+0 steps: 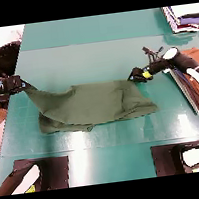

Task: Fold the shirts.

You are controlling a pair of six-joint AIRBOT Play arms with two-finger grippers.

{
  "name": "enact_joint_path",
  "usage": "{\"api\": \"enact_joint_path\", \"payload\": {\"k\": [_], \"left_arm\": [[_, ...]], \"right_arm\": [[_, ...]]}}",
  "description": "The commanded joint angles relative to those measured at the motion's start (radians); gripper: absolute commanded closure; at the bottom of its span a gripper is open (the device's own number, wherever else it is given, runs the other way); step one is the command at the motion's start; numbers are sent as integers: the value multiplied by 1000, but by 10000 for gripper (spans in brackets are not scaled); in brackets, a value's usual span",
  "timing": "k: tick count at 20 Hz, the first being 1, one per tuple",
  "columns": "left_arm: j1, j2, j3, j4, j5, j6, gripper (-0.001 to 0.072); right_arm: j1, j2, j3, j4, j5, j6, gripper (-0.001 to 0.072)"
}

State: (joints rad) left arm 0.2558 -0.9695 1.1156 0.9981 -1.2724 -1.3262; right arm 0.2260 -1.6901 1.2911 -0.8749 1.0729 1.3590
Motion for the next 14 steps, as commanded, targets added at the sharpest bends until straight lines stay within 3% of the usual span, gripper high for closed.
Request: {"api": "enact_joint_path", "payload": {"k": [1,2,4,5,7,9,11,12,13,14], "left_arm": [[0,0,0,2,1,0,672],[0,0,0,2,0,0,671],[0,0,0,2,-3,0,672],[0,0,0,2,-4,0,672],[0,0,0,2,-14,0,672],[0,0,0,2,-25,0,671],[0,0,0,2,-29,0,672],[0,0,0,2,-29,0,671],[0,0,0,2,-25,0,672],[0,3,3,2,-16,0,673]], "right_arm": [[34,-86,113,8,39,-6,314],[43,-85,126,5,36,-7,450],[56,-83,140,-18,28,-7,500],[60,-84,141,-18,42,-7,565],[64,-85,140,-54,87,-7,536],[64,-85,141,-97,132,-6,378],[66,-85,140,-103,144,-6,380],[72,-85,141,-103,137,-7,460],[80,-84,141,-102,125,-6,694],[82,-72,141,-93,107,-6,692]]}}
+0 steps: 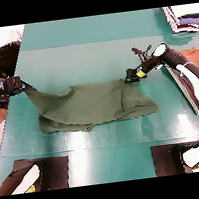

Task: Fold the shirts.

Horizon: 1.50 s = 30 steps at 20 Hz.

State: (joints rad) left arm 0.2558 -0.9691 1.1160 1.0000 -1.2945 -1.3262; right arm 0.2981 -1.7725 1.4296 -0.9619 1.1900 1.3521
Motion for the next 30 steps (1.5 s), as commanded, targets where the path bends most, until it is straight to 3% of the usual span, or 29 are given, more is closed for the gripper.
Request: {"api": "enact_joint_path", "payload": {"k": [1,4,11,14,19,24,30], "left_arm": [[0,7,18,0,15,-2,673],[0,46,196,3,14,-36,673],[0,119,941,3,23,-94,673],[0,119,1099,2,72,-149,675],[0,111,1117,-17,198,-166,676],[0,-1,978,-28,152,-158,675],[-177,-341,671,47,51,-55,673]], "right_arm": [[13,36,2,-1,-23,0,693],[-19,223,16,-16,-60,0,693],[-163,795,241,-37,3,1,693],[-228,925,314,-36,71,38,693],[-375,1009,308,-35,209,116,694],[-412,947,104,-34,291,195,694],[-267,652,-212,-96,153,194,694]]}}
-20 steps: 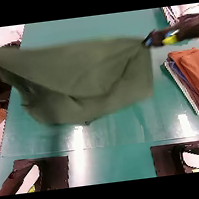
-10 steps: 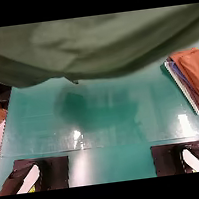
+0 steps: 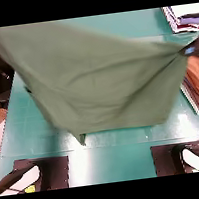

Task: Fold the shirts.

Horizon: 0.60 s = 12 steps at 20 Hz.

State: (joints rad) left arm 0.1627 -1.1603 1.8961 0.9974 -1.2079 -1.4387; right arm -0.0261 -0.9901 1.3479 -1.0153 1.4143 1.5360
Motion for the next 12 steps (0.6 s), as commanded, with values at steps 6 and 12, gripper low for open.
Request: {"api": "enact_joint_path", "payload": {"k": [6,12], "left_arm": [[-135,-522,-122,133,61,59,671],[-50,-547,-92,124,-68,48,98]], "right_arm": [[87,-460,-29,-50,-220,7,692],[84,-541,180,-50,-131,-28,396]]}}
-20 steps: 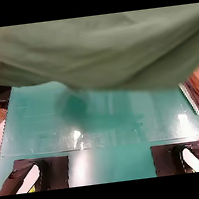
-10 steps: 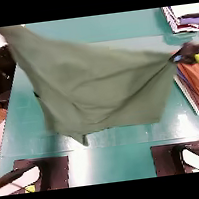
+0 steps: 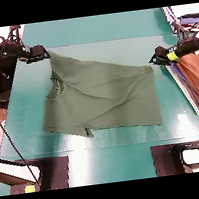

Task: Fold the shirts.

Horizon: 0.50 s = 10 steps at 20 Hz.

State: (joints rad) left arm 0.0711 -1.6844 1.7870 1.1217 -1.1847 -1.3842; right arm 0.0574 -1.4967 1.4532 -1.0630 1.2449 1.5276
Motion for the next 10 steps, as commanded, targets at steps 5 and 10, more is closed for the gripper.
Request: {"api": "enact_joint_path", "payload": {"k": [5,10], "left_arm": [[187,129,-148,-2,-237,15,98],[267,470,-650,47,-222,59,98]], "right_arm": [[0,142,-80,-1,104,-79,396],[0,337,-279,-1,88,-80,396]]}}
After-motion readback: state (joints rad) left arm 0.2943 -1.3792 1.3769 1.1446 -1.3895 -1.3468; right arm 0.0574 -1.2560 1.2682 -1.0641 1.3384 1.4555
